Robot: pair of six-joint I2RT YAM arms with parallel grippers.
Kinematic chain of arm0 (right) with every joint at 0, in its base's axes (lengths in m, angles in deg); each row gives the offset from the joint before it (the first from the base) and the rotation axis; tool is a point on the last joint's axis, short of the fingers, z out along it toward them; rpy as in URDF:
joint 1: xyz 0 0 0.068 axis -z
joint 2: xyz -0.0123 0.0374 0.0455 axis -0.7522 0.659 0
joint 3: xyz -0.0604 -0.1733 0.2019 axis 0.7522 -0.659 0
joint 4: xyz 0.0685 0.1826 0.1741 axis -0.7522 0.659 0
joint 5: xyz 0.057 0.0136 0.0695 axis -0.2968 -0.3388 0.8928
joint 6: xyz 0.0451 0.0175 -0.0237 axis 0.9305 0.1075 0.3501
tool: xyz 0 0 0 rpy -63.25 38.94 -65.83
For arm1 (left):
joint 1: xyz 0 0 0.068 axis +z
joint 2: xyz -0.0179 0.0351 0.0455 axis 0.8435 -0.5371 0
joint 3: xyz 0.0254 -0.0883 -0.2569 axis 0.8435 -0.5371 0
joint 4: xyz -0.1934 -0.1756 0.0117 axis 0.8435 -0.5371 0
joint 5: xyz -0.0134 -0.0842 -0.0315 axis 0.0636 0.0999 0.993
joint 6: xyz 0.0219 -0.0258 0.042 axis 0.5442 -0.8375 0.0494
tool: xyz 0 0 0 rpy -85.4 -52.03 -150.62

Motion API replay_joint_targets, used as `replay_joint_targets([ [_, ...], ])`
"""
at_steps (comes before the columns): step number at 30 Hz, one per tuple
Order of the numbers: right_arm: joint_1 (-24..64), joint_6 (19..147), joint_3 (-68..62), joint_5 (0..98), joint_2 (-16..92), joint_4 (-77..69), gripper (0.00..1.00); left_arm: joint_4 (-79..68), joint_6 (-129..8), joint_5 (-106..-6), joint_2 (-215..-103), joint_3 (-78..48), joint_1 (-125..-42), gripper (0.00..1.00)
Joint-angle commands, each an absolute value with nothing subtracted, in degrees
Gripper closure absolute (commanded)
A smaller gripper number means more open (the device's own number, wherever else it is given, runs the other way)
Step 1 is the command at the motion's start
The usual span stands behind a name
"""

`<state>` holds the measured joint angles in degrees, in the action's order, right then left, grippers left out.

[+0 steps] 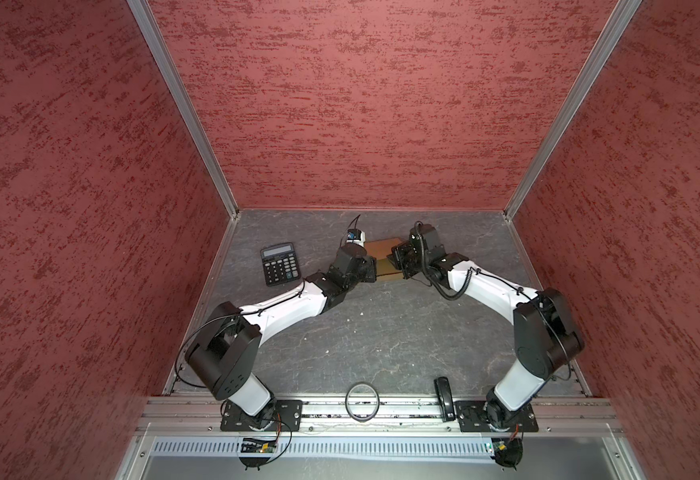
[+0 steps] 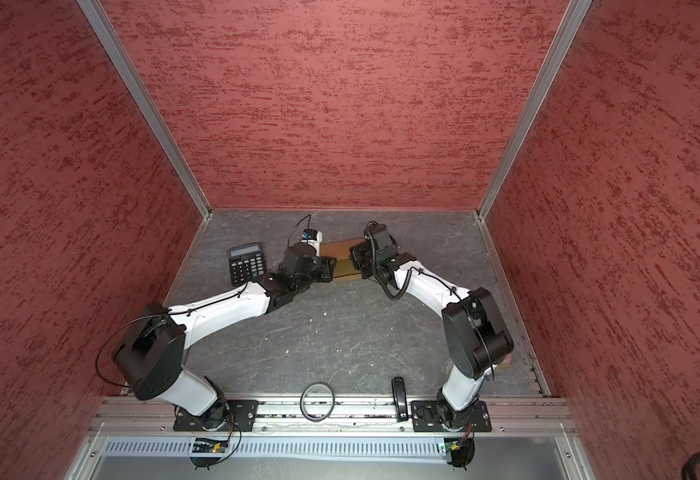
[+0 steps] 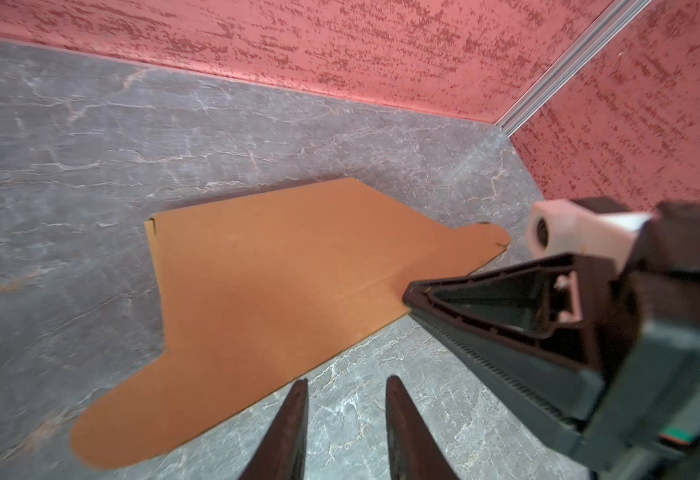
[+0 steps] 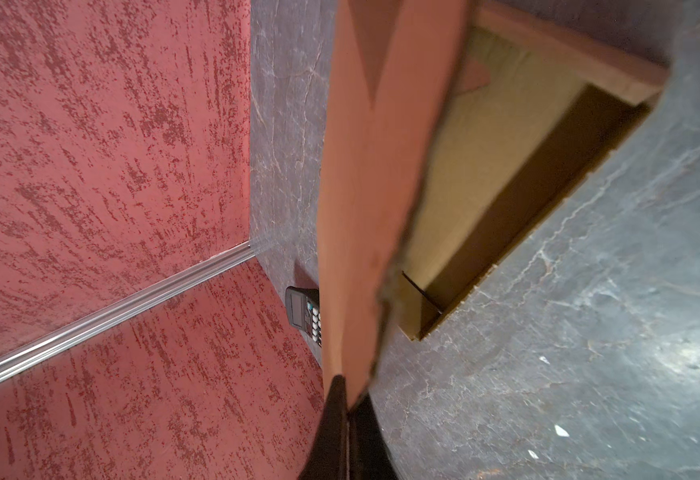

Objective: Fold the paper box

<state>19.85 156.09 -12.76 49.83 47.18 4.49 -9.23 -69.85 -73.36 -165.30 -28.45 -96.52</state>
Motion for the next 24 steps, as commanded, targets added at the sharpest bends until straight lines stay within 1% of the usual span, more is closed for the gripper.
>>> replay_joint_targets([
  [1,18.4,162.89,-15.49,47.12,45.43,1.77,1.0,-13.46,-71.31,-72.92,-162.41,-29.59,-94.7,0.67],
  [11,14.94,166.44,-23.59,44.29,44.58,-4.79,1.0,-16.5,-71.01,-70.15,-158.7,-30.95,-89.31,0.66],
  [20,12.92,168.55,-29.23,42.28,45.05,-10.42,1.0,-17.36,-71.06,-69.08,-157.04,-32.24,-87.61,0.62],
  [24,12.48,169.29,-30.93,42.06,45.81,-12.22,0.98,-17.94,-71.14,-68.96,-156.34,-32.9,-87.39,0.61],
])
